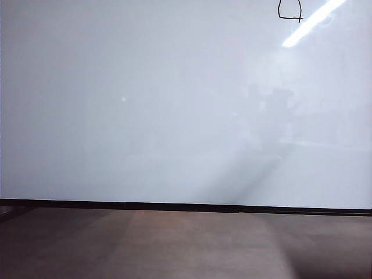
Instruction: Reach to the right to find the marker pen, pick it up, and write the number 0 on the whiteboard.
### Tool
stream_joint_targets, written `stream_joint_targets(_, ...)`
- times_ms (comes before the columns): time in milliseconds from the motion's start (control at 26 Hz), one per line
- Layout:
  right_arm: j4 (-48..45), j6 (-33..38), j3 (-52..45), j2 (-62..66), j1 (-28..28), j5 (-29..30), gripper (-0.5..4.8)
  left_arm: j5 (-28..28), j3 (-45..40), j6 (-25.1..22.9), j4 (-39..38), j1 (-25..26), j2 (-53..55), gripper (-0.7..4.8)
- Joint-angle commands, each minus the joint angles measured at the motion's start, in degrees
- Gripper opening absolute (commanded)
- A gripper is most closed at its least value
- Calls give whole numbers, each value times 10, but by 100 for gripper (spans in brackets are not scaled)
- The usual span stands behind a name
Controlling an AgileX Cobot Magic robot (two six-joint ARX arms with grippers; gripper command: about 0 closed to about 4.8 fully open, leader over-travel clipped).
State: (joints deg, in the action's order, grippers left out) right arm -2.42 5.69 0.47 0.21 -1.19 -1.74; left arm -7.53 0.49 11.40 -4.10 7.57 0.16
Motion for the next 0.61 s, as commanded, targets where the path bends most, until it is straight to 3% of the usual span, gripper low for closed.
stream_joint_targets(38,-1,-2,-3,-1,19,19,-2,-1,0,-2,1,0,1,-2)
stream_joint_targets(192,13,-2,-3,-1,21,-12,-2,-2,0,-2,1,0,1,-2)
stream_joint_targets(615,32,-3,-3,-1,21,-14,-2,-2,0,-2,1,0,1,-2)
